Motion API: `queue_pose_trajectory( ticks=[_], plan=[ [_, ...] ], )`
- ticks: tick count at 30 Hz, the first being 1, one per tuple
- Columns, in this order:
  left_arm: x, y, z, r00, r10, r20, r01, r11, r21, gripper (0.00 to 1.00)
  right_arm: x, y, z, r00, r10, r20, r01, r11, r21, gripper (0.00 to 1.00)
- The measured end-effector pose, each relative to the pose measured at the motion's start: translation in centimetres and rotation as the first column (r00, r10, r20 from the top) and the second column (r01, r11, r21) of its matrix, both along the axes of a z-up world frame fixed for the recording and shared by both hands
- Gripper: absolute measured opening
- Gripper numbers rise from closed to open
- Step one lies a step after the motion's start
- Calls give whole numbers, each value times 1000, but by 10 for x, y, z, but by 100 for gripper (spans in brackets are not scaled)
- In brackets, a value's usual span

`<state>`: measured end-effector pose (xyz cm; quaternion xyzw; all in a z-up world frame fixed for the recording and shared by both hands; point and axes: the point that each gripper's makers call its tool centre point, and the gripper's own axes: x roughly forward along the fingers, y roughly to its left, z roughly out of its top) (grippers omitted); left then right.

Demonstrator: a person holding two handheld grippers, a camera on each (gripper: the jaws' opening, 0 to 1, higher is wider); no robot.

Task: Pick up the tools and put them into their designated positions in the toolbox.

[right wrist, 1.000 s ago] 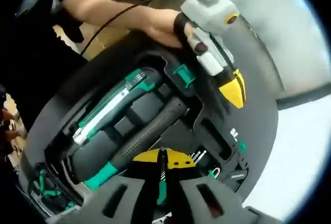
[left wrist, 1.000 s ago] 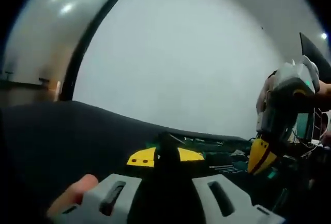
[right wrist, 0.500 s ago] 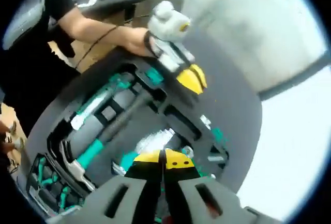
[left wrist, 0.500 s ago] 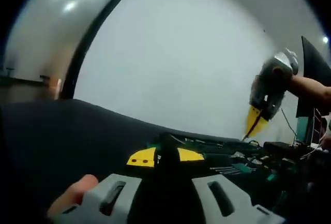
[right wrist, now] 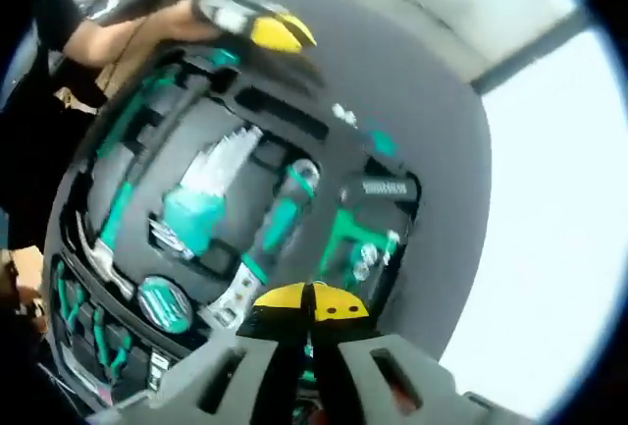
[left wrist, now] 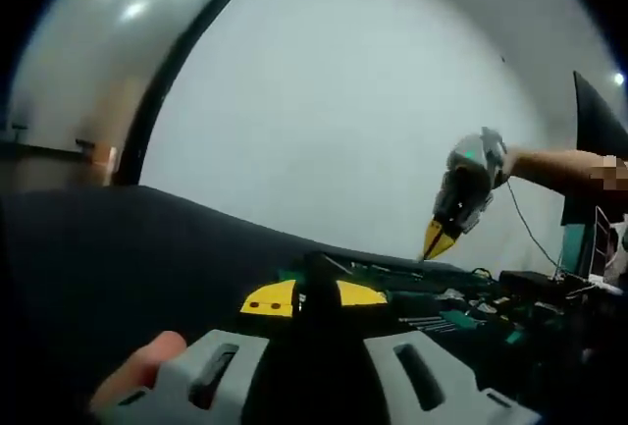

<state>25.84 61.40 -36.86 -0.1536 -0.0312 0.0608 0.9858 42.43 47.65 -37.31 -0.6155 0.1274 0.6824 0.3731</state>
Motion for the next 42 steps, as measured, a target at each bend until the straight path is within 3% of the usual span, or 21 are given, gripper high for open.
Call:
queue_pose_trajectory(
  ticks=[3, 11, 20, 21, 26, 37, 42],
  plan=[
    [0, 1, 0, 1000, 2, 3, -2, 1000, -2, 13, 13, -2, -11, 1000, -24, -10, 24, 999, -23, 0],
    [2, -2, -3, 1000, -7, -15, 7, 1000, 9, 12, 29, -7, -33, 999, -14, 33, 17, 996, -83, 0],
    [2, -2, -3, 1000, -8, -17, 8, 1000, 14, 12, 24, -9, -34, 999, 6, 41, 2, 981, -191, 0],
    [2, -2, -3, 1000, -8, -17, 8, 1000, 14, 12, 31, -3, -34, 999, 7, 37, 1, 978, -210, 0],
    [2, -2, -3, 1000, -9, -17, 9, 1000, 14, 12, 31, -4, -37, 999, 12, 30, -4, 965, -264, 0],
    [3, -4, -4, 1000, -16, -23, 16, 1000, 18, 12, 36, -5, -41, 1000, -5, -13, 0, 949, -315, 0],
    [2, -5, -4, 1000, -14, -24, 15, 1000, 21, 12, 36, -5, -44, 1000, 10, -6, -11, 956, -295, 0]
  ],
)
